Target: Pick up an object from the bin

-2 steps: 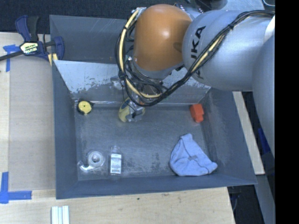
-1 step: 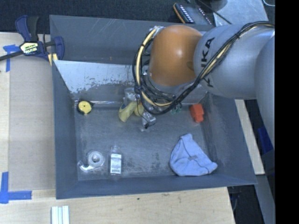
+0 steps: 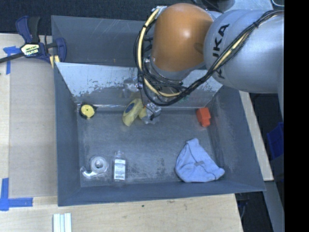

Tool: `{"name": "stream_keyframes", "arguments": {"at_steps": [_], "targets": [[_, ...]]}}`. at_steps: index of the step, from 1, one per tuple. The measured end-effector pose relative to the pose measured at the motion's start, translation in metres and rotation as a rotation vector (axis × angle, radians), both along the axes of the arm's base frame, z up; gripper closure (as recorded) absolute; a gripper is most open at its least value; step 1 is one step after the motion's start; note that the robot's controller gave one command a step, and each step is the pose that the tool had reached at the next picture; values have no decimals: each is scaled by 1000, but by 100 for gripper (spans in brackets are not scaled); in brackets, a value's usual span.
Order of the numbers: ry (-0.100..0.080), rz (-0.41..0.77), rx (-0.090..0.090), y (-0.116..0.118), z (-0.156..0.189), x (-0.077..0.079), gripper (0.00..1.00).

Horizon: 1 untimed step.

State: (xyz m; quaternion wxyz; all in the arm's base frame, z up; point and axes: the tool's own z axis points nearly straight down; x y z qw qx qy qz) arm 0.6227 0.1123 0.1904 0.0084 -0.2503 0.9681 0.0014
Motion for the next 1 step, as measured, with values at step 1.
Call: {"name": "stream_keyframes", "arguments": {"at_steps": [1], "targets": [[0,-16,-1,-33,-94,-3,0]]}}
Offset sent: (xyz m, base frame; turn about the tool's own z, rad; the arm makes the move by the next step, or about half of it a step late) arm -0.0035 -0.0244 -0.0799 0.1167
